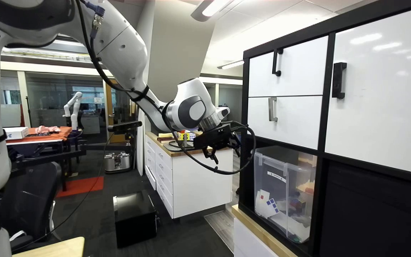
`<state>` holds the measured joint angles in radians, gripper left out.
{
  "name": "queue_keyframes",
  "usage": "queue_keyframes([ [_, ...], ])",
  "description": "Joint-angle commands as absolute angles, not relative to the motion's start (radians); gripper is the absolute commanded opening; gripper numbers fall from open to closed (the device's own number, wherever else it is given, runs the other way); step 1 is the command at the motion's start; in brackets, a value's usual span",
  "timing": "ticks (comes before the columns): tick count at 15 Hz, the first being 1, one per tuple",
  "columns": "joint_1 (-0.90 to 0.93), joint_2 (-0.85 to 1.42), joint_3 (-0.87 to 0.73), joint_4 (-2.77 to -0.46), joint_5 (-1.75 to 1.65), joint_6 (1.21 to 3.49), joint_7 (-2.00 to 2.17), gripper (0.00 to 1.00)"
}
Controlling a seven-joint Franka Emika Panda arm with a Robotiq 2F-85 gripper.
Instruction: Pull out the storage box
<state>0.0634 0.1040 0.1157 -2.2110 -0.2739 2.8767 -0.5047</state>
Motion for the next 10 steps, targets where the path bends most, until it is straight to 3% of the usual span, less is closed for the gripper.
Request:
queue_keyframes([
  [1,0.028,0.123,0.124,-2.196,-0.256,2.939,-0.694,1.00],
  [10,-0.023,0.188,0.112,-2.119,-0.236,3.036,-0.989,1.00],
])
